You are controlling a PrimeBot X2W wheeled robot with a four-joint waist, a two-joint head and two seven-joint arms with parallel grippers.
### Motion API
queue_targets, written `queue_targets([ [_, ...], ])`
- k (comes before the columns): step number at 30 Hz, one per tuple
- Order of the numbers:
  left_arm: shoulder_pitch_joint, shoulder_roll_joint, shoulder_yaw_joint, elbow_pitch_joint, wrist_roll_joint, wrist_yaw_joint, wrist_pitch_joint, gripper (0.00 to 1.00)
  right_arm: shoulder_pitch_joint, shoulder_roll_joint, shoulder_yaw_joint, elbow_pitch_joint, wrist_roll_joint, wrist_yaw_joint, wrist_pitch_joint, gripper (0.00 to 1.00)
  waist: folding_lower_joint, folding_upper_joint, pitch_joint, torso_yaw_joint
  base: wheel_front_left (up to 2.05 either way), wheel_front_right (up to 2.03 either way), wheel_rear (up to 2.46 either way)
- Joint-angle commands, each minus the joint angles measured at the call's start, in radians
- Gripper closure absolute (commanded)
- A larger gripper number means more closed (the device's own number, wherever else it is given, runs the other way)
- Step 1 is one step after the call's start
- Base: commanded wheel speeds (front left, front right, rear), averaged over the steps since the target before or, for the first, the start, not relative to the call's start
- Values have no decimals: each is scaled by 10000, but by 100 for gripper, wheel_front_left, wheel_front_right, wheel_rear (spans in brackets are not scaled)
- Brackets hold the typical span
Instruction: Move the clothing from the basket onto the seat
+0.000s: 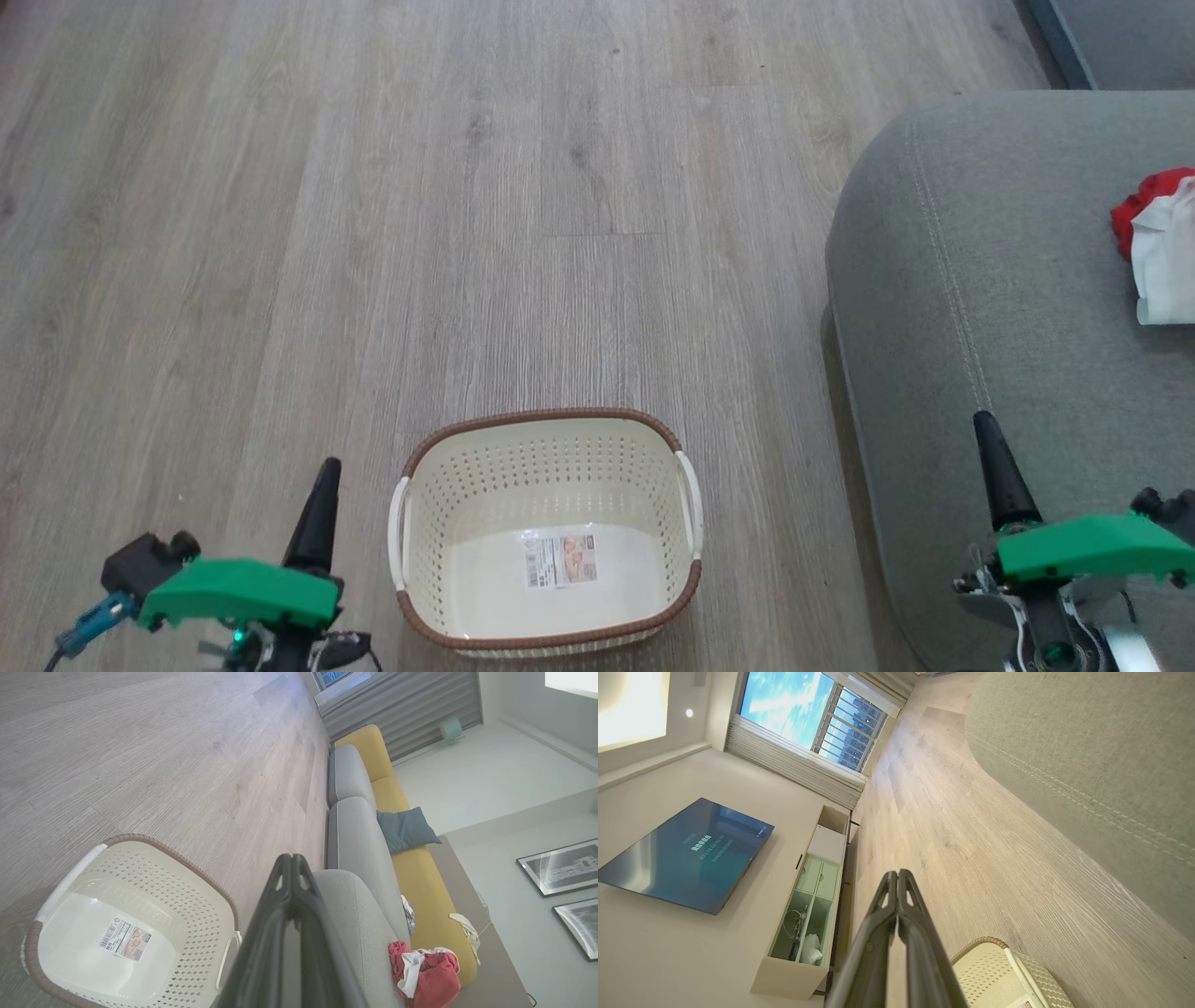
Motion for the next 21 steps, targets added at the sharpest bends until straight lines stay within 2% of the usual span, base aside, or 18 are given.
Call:
queue_targets([
  [1,-625,80,352,-290,-285,-81,63,100,-599,-48,76,-256,309,-1,95,100,0,0,-3,-8,0,0,0],
  [21,-798,73,848,-229,-2319,-295,658,100,-758,29,-177,-100,2311,-1,688,100,0,0,-36,-110,0,0,0],
])
